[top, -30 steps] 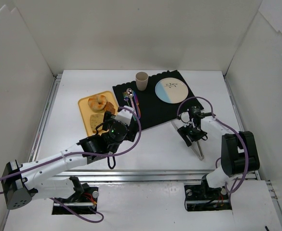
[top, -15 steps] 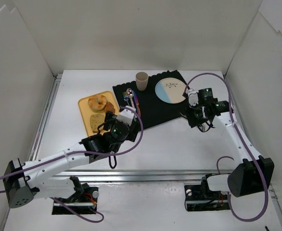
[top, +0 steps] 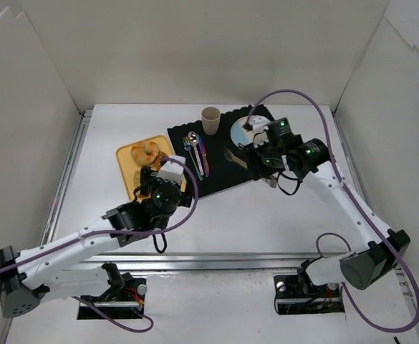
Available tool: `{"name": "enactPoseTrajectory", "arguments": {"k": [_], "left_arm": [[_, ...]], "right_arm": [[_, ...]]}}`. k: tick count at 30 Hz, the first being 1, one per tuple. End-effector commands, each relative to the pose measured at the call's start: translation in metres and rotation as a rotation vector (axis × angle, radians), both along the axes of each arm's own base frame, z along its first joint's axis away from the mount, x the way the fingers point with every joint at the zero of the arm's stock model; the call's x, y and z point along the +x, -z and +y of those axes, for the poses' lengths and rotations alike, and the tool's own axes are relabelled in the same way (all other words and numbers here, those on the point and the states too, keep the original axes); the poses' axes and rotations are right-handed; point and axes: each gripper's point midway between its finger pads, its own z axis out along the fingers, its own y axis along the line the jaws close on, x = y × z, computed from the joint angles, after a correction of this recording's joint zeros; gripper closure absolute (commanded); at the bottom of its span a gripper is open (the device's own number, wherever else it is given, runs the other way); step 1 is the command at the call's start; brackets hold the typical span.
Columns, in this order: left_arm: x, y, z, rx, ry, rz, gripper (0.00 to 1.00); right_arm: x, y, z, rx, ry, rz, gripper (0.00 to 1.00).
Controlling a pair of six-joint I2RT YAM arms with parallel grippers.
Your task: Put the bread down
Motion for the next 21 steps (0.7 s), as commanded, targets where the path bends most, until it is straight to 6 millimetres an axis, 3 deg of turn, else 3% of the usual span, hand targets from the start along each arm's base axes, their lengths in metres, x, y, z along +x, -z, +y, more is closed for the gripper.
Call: {"name": "enactPoseTrajectory", "arguments": {"k": [1,3,4,5,9,14,21], "left_arm": [[-0.009,-0.056,0.042,-0.166,-0.137,-0.113,0.04],[-0.016,-0.072,0.071,-0.24,-0.21,-0.167,0.04],[-0.021,-0.069,0.08,-0.266,-0.246,-0.163,0.04],[-0.023,-0.072,0.094,-0.276,-0.299,-0.185,0.03],[-0.036,-0.079,0.128,-0.357,-0.396,-0.239,0.03],[-0.038,-0.077,0.138,-0.39,-0.436,-0.259,0.02],[-0.033,-0.073,0.123,-0.366,-0.392,-0.242,0.01]], "right_arm": [[0.01,-0.024,0.068,0.111,-0.108,-0.084,0.55],[0.022,-0.021,0.095,0.093,-0.137,-0.104,0.55],[0.028,-0.019,0.104,0.084,-0.143,-0.112,0.55],[0.033,-0.015,0.128,0.068,-0.176,-0.12,0.55],[0.047,0.001,0.173,0.038,-0.229,-0.122,0.54],[0.051,0.019,0.215,0.051,-0.28,-0.127,0.54],[0.05,0.037,0.234,0.099,-0.301,-0.144,0.53]]}}
